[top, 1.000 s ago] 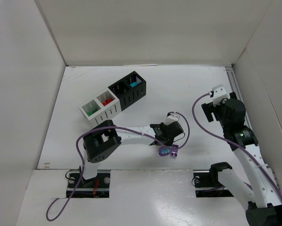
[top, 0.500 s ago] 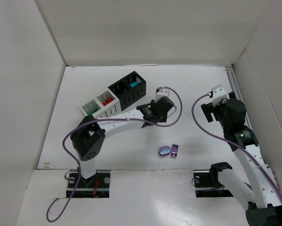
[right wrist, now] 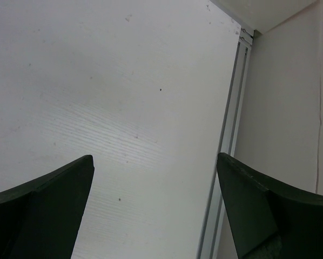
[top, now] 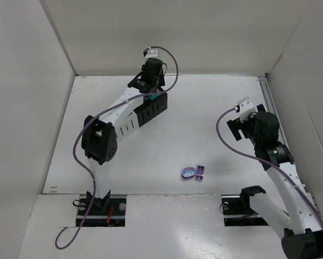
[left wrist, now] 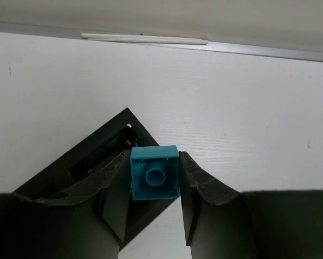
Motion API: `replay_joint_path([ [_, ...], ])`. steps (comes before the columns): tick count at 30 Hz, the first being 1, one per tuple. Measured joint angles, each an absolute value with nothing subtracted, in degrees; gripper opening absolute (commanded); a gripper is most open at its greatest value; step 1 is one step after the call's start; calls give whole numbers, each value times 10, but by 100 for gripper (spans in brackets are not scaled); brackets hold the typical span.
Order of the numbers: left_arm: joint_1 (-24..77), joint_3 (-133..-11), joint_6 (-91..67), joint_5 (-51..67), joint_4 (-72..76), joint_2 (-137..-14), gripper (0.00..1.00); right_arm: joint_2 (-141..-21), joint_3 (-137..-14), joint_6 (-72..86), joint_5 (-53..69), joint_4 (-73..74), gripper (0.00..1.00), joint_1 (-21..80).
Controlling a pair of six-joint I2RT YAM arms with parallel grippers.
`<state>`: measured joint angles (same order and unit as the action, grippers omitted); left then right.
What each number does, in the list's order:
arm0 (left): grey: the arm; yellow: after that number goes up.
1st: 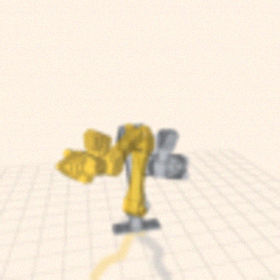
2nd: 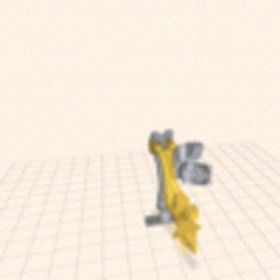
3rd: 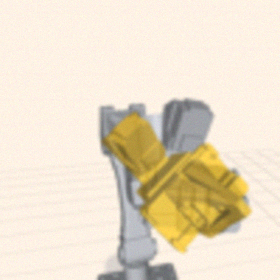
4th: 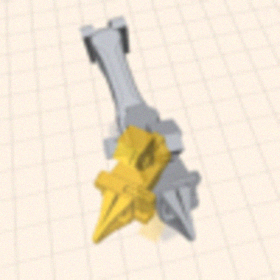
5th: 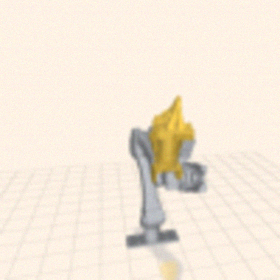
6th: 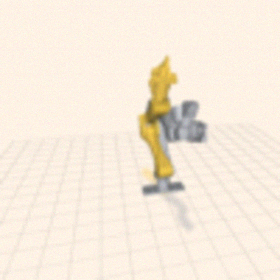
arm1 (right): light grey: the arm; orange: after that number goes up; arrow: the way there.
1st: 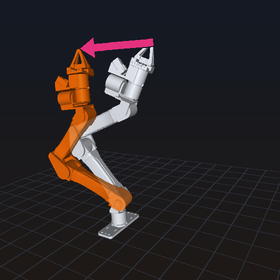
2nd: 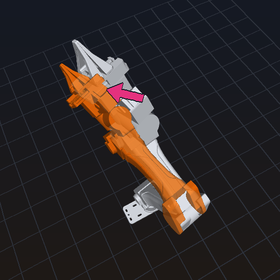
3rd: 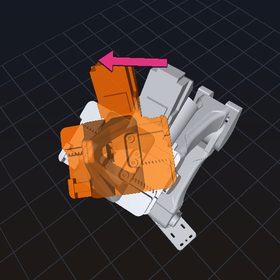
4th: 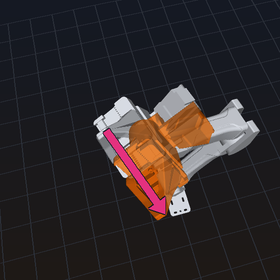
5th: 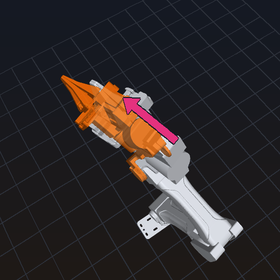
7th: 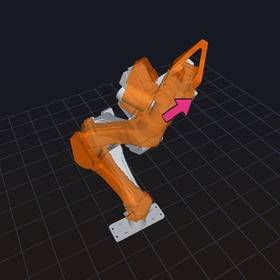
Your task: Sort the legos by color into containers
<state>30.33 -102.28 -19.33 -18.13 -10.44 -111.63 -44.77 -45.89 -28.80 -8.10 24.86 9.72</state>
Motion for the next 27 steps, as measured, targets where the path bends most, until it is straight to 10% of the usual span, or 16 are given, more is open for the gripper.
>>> replay_joint_path([
  [7,284,-1073,-179,-170,-131,-1202,24,-461,-457,-298,-68,249,100,97],
  [27,285,-944,-178,-173,-130,-1084,92,-506,-408,-313,29,253,100,300],
])
